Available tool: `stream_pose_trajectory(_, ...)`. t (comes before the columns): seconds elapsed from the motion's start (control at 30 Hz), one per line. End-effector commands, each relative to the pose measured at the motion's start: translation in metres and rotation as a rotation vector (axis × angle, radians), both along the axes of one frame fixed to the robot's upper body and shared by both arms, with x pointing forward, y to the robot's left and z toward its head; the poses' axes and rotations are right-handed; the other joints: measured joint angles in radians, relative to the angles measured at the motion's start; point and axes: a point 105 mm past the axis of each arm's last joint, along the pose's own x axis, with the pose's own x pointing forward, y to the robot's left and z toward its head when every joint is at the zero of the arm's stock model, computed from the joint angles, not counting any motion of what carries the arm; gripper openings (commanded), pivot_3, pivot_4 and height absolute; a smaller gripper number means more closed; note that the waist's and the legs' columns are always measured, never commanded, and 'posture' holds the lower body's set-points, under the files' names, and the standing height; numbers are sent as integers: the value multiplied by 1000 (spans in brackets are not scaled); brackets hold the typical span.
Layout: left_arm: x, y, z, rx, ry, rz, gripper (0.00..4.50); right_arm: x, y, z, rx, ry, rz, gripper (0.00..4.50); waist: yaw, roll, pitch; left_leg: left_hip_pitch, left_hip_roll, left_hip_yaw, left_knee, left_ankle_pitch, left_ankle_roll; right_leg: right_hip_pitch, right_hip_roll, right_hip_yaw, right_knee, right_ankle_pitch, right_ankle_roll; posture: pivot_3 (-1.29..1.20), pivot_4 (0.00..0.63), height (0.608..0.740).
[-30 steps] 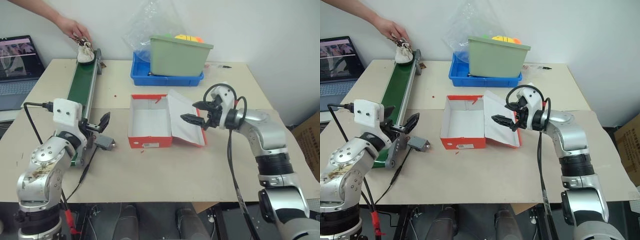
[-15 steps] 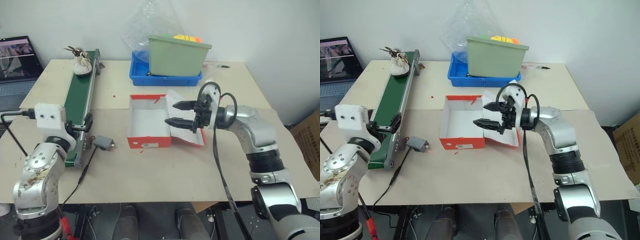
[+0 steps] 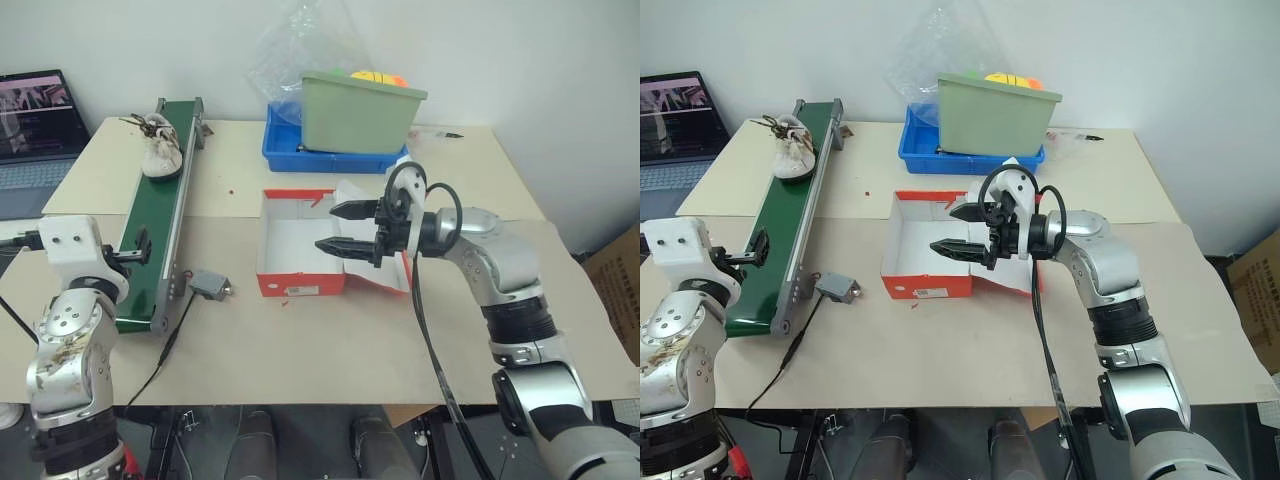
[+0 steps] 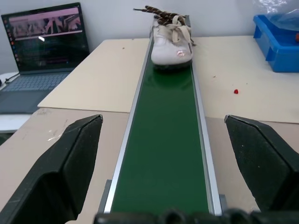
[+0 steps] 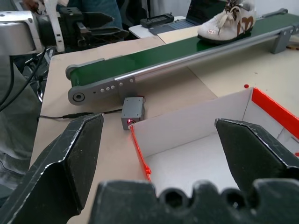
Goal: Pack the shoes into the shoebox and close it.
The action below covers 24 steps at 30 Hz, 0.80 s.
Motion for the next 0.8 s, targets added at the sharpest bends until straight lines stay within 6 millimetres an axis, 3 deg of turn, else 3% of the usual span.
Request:
stream_pose_trajectory(0.03, 8, 9, 6, 31, -31, -9, 4500, -8, 2, 11, 23, -32, 20, 4491, 0, 0, 0, 0, 0, 0, 0, 0, 0, 0, 0, 0, 0, 0, 0, 0, 150, 740)
stream_pose_trajectory(0.43, 52, 22, 11, 46, -32, -57, 4500, -9, -3, 8, 27, -28, -21, 4491, 4, -1, 0, 0, 0, 0, 0, 0, 0, 0, 0, 0, 0, 0, 0, 0, 150, 740)
stream_pose_trajectory(0.6, 71, 13, 13, 18, -37, -111, 4500, -8, -7, 7, 24, -34, -44, 4491, 4, -1, 0, 0, 0, 0, -1, 0, 0, 0, 0, -1, 0, 0, 0, 0, 150, 740)
stream_pose_trajectory(0.8, 74, 18, -8, -87, 15, -68, 4500, -9, -5, 13, 18, -46, -68, 4491, 0, -1, 0, 0, 0, 0, -2, 0, 0, -1, 0, 0, 0, 0, 0, 0, 150, 740)
